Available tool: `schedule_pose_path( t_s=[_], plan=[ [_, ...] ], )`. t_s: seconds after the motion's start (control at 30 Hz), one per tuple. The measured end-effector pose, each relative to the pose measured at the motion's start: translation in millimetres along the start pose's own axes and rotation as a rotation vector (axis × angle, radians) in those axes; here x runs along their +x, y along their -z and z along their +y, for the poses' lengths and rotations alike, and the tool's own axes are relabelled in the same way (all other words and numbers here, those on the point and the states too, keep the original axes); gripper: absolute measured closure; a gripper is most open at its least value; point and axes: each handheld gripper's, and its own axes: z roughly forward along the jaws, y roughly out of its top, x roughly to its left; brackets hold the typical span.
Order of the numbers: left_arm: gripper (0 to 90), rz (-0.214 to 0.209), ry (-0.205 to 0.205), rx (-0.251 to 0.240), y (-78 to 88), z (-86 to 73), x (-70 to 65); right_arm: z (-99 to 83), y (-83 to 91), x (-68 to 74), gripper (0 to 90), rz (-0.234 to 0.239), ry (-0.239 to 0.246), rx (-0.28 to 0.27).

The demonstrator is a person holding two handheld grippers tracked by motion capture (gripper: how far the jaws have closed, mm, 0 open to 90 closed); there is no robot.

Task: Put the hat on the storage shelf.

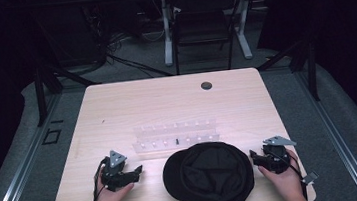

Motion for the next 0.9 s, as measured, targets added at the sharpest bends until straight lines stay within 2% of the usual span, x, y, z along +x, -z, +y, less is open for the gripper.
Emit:
schedule_pose_path(
  t_s=[0.2, 0.27, 0.33, 0.37, 0.4, 0.47, 0.57, 0.67, 0.7, 0.77, 0.83, 0.9],
  plan=[
    [26.5, -0.022, 0.002, -0.015, 10.9, 5.8, -3.7, -0.1, 7.7, -3.7, 41.7, -0.015, -0.049, -0.016],
    [26.5, -0.021, 0.004, -0.030, 17.1, 8.8, -6.1, -0.1, 10.1, -3.3, 42.0, -0.033, -0.046, -0.008],
    [26.5, -0.028, 0.007, -0.035, 18.5, 9.4, -6.2, 0.3, 11.7, -1.3, 42.4, -0.030, -0.052, 0.009],
    [26.5, -0.033, 0.005, -0.048, 22.7, 10.4, -6.7, 1.2, 13.7, -0.1, 43.1, -0.024, -0.051, 0.039],
    [26.5, -0.033, 0.005, -0.048, 22.7, 10.4, -6.7, 1.2, 13.7, -0.1, 43.1, -0.024, -0.051, 0.039],
    [26.5, -0.049, 0.002, -0.058, 26.6, 10.6, -7.9, 4.0, 19.1, 3.3, 49.8, -0.020, -0.054, 0.080],
    [26.8, -0.053, 0.001, -0.053, 28.6, 10.9, -9.0, 8.1, 27.1, 4.2, 53.3, -0.022, -0.059, 0.085],
    [26.8, -0.065, 0.020, -0.059, 30.4, 11.2, -9.7, 11.7, 31.5, 4.3, 51.7, -0.009, -0.059, 0.105],
    [26.8, -0.082, 0.030, -0.067, 31.2, 11.7, -10.2, 13.0, 33.5, 4.4, 51.5, -0.012, -0.052, 0.116],
    [26.8, -0.085, 0.023, -0.089, 33.2, 13.3, -12.0, 17.5, 40.3, 5.4, 50.8, -0.001, -0.060, 0.146],
    [26.7, -0.081, 0.014, -0.094, 33.9, 14.0, -13.2, 19.0, 42.6, 5.7, 50.0, 0.001, -0.059, 0.151],
    [26.7, -0.085, 0.015, -0.089, 34.4, 15.1, -15.8, 23.9, 48.4, 7.2, 47.0, -0.014, -0.038, 0.162]
  ],
)
